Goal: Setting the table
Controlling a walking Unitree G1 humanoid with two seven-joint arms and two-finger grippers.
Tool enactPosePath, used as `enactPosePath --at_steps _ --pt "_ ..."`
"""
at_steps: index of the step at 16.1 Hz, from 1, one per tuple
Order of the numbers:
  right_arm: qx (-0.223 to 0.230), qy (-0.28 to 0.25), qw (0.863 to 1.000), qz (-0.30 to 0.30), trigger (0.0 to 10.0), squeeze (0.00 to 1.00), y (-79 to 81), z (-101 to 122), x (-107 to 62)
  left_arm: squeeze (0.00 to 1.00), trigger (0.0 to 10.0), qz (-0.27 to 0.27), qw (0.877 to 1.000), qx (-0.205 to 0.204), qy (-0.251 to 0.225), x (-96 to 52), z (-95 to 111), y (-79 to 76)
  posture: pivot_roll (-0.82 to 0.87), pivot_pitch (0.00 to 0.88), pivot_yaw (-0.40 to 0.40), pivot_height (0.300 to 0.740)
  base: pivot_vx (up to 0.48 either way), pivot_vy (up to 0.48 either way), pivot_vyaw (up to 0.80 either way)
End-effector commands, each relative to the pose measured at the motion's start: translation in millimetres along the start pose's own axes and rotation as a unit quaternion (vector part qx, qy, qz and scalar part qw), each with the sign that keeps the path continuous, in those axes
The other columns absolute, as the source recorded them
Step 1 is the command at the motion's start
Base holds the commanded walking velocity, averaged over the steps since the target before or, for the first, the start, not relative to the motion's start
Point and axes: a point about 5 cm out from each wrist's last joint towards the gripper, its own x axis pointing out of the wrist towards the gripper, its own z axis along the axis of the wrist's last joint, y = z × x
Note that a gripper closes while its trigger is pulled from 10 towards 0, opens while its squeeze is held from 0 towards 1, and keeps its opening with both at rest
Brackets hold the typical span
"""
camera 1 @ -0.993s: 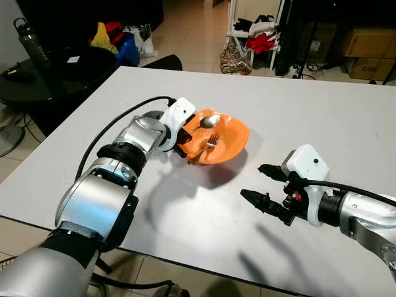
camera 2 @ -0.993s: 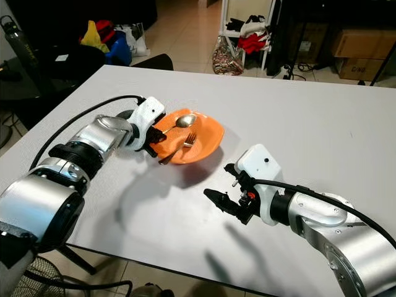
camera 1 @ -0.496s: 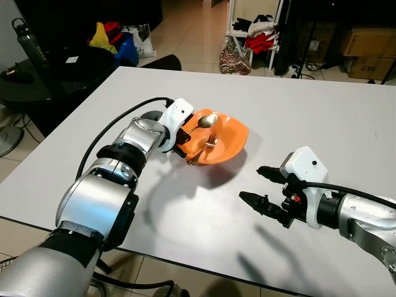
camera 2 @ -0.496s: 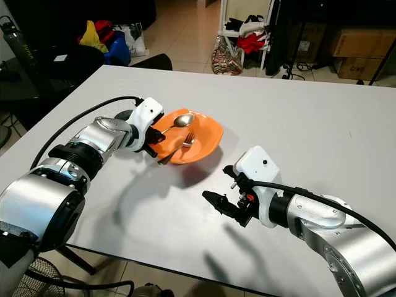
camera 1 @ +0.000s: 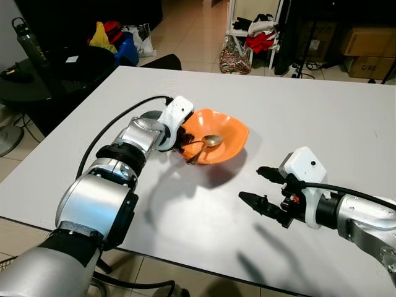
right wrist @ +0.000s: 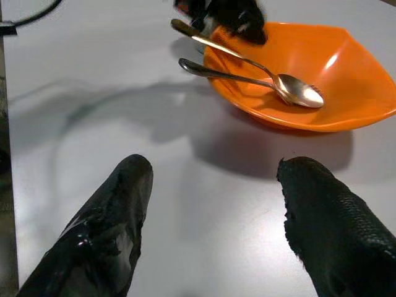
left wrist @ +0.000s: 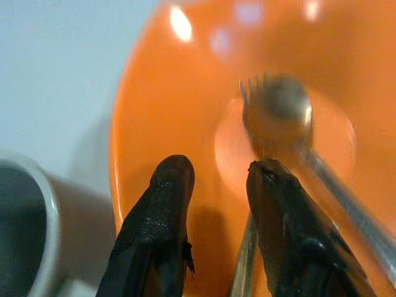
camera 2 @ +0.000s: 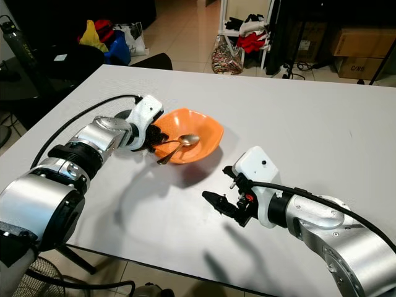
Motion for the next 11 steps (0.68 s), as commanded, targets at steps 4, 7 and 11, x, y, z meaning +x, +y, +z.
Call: enactPosePath --at_steps 4,7,11 --pt "0.050 -0.052 0.996 -0.043 10.0 0.00 12.1 3.4 9.6 0.00 10.0 0.015 0.989 -0.026 -0.145 -24.6 40.4 19.9 0.02 0.000 0.128 0.740 0.000 0.000 0.00" --pt "0.069 -0.071 0.994 -0.056 10.0 0.00 20.3 2.9 18.2 0.00 10.0 0.000 0.981 -0.029 -0.190 -46.6 38.7 8.7 0.04 0.000 0.111 0.740 0.000 0.000 0.00" --pt "0.079 -0.103 0.978 -0.162 10.0 0.00 9.6 5.7 29.0 0.00 10.0 0.061 0.968 -0.032 -0.240 -93.1 1.5 -24.4 0.07 0.000 0.081 0.740 0.000 0.000 0.00"
